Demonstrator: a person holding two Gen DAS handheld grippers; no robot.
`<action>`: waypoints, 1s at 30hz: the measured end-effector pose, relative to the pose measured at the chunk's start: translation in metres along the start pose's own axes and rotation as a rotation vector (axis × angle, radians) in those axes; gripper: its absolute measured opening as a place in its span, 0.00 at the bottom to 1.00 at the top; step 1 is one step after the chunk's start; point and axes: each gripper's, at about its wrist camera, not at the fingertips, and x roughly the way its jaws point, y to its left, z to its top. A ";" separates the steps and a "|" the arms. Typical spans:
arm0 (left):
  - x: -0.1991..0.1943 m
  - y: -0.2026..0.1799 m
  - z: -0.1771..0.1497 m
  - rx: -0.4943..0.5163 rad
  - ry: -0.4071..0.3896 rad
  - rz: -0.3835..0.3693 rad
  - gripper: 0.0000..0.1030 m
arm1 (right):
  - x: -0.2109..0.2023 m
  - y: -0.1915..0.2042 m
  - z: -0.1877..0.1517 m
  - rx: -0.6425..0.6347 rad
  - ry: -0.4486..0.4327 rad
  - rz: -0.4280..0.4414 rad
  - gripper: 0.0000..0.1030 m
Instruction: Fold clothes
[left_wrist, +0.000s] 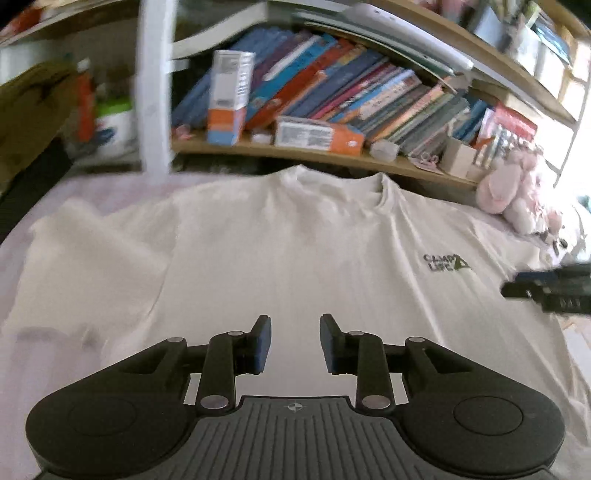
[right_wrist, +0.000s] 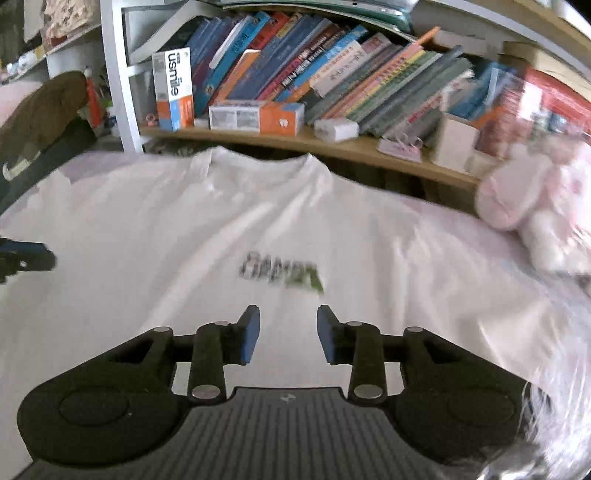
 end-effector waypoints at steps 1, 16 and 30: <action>-0.008 0.002 -0.006 -0.026 -0.001 0.017 0.29 | -0.008 0.003 -0.007 0.013 0.000 -0.012 0.37; -0.033 0.064 -0.010 -0.142 0.004 0.210 0.30 | -0.061 0.035 -0.076 0.151 0.014 -0.194 0.66; -0.044 0.096 -0.016 -0.205 -0.042 0.249 0.50 | -0.063 0.053 -0.084 0.225 0.044 -0.204 0.83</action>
